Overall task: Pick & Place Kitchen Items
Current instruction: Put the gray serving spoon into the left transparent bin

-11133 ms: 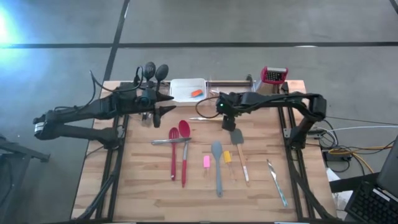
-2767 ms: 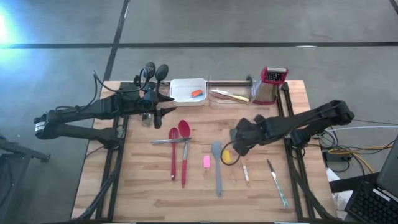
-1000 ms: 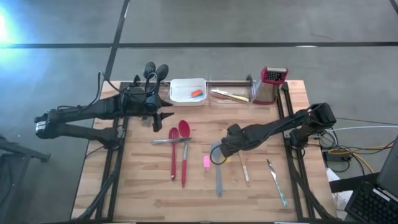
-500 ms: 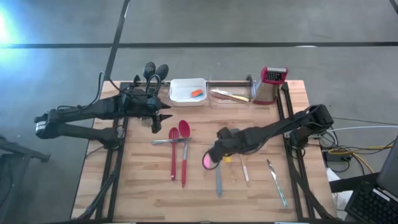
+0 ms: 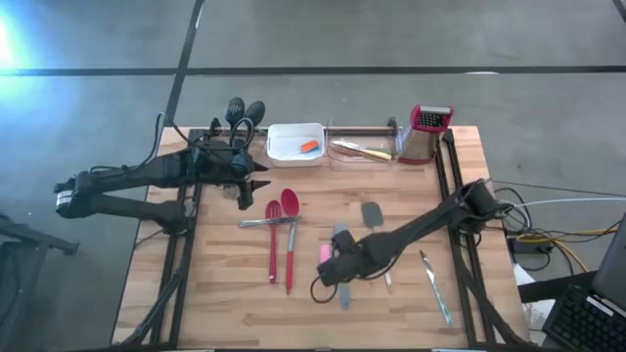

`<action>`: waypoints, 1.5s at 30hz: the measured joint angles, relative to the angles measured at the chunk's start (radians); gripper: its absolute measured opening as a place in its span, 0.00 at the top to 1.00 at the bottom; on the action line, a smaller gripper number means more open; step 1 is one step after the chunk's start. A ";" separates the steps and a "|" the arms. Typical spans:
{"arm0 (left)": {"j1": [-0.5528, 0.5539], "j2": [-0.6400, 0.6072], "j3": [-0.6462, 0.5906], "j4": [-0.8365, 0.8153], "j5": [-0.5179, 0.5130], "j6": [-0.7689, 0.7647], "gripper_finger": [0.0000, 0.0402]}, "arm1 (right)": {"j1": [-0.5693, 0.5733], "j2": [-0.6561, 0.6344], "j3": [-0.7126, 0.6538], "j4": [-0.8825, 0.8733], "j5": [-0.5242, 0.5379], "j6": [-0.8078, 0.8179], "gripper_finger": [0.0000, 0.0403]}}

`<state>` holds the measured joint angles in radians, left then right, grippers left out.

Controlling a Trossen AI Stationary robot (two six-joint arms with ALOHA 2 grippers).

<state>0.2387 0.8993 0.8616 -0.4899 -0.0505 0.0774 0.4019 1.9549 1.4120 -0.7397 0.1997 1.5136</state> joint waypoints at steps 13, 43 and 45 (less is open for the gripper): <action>0.000 0.000 0.000 -0.022 -0.001 -0.021 0.53 | 0.072 0.180 0.212 -0.200 -0.024 0.138 0.58; 0.000 0.000 0.000 -0.028 0.006 -0.033 0.53 | 0.074 0.239 0.190 -0.230 -0.002 0.234 0.88; 0.000 0.000 0.000 -0.028 0.006 -0.033 0.53 | 0.076 0.229 0.189 -0.234 0.019 0.238 0.88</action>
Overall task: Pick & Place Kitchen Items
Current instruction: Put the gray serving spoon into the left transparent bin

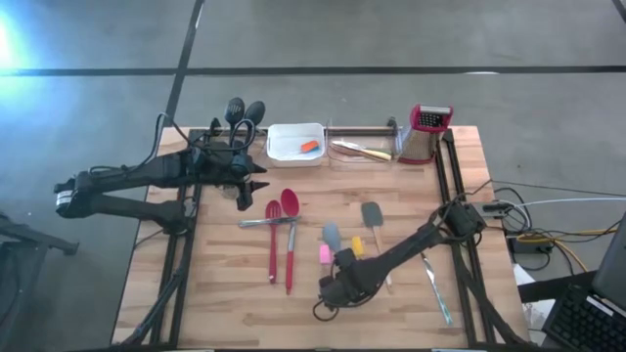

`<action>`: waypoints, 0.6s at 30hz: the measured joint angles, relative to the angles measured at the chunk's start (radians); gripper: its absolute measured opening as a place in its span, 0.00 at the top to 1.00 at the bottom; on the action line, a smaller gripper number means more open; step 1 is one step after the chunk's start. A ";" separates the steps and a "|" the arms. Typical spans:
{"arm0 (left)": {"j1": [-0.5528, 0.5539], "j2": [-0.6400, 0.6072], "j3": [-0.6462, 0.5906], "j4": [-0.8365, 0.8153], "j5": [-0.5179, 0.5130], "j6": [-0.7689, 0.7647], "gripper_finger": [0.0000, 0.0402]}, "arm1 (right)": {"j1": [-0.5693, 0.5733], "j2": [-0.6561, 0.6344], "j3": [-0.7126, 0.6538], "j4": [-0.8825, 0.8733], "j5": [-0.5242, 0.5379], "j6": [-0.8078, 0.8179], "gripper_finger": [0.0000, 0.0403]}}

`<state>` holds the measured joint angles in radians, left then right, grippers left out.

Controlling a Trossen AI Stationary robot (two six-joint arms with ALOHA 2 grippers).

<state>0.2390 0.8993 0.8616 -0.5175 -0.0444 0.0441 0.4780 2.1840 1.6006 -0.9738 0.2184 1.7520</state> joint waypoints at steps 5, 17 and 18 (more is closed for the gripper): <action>0.000 0.000 0.000 0.000 0.000 -0.013 0.53 | -0.005 -0.015 0.006 -0.047 0.068 -0.026 0.88; 0.000 0.000 0.000 -0.003 0.000 -0.027 0.53 | -0.005 -0.109 0.093 -0.312 0.242 -0.062 0.99; 0.000 0.000 0.000 -0.003 0.000 -0.028 0.53 | -0.005 -0.121 0.096 -0.329 0.254 -0.065 0.99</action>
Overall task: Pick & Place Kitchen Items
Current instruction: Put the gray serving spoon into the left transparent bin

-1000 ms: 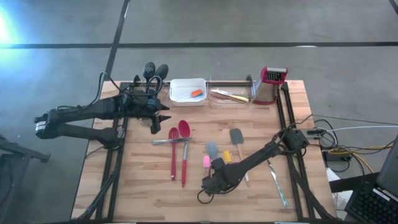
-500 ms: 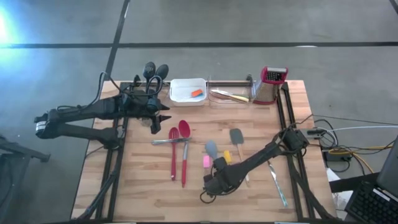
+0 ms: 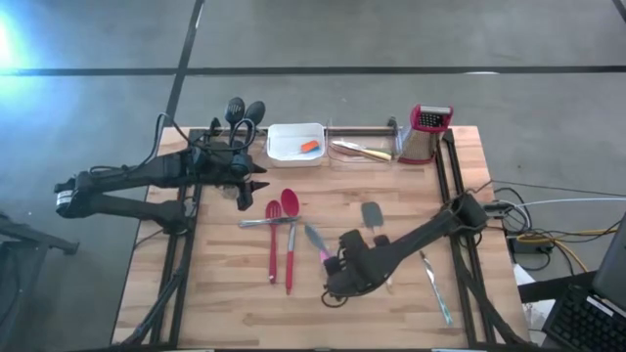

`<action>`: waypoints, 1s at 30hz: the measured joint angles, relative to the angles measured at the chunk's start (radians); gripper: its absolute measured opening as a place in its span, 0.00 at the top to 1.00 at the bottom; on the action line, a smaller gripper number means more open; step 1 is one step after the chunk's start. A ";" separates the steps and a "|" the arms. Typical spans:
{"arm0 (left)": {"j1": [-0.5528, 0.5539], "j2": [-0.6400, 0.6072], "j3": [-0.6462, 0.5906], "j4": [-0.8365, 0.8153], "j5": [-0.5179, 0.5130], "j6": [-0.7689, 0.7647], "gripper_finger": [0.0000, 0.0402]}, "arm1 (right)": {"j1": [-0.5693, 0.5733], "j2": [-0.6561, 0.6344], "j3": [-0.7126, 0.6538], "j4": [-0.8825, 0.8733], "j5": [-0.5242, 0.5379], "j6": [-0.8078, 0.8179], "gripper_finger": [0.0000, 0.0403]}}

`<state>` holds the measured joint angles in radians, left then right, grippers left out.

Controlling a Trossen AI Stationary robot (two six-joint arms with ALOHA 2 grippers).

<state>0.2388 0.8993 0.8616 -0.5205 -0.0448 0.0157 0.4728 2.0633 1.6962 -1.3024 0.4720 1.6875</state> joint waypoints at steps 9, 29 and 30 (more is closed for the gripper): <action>0.000 0.000 0.000 -0.056 0.000 -0.030 0.53 | 0.000 -0.089 -0.005 0.004 0.003 -0.193 0.98; 0.000 0.000 0.000 -0.021 0.000 -0.081 0.53 | -0.080 -0.026 -0.077 0.205 -0.212 -0.482 0.78; 0.000 0.000 0.000 -0.021 0.000 -0.076 0.53 | -0.087 -0.026 -0.081 0.217 -0.216 -0.497 0.75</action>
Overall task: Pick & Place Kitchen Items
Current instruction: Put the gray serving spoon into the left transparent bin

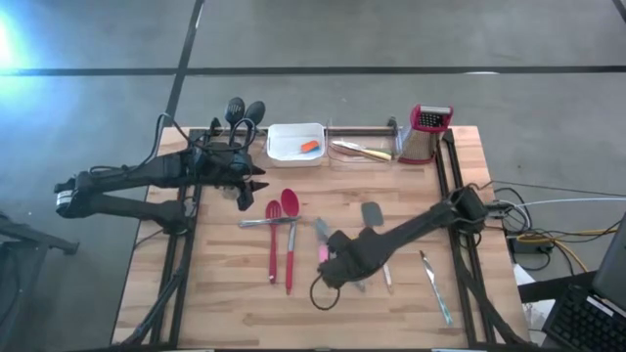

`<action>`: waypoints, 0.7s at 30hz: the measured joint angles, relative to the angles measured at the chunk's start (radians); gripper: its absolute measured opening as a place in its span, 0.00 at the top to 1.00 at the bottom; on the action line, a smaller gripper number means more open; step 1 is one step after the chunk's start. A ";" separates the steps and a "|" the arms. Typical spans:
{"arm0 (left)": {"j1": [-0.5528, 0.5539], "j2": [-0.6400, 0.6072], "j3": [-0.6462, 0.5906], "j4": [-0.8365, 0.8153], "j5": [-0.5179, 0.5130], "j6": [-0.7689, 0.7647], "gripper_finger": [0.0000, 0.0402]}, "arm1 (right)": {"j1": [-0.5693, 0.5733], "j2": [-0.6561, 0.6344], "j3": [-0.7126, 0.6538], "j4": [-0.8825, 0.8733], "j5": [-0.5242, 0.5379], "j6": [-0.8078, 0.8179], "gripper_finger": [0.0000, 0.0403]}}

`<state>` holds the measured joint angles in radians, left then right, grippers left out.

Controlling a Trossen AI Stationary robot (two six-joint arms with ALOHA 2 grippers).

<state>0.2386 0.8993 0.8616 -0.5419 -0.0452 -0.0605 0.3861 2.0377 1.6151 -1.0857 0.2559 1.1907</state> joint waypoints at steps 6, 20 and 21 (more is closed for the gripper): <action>0.000 0.000 0.000 0.000 0.000 0.011 0.53 | -0.048 0.000 -0.017 0.005 -0.008 -0.051 0.65; 0.000 0.000 0.000 0.000 0.000 0.037 0.53 | -0.071 -0.002 -0.067 0.127 -0.099 -0.105 0.51; 0.000 0.000 0.000 0.000 0.000 0.037 0.53 | -0.070 -0.002 -0.078 0.149 -0.108 -0.104 0.51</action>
<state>0.2386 0.8993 0.8616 -0.5423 -0.0452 -0.0231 0.3157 2.0357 1.5366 -0.9371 0.1477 1.0866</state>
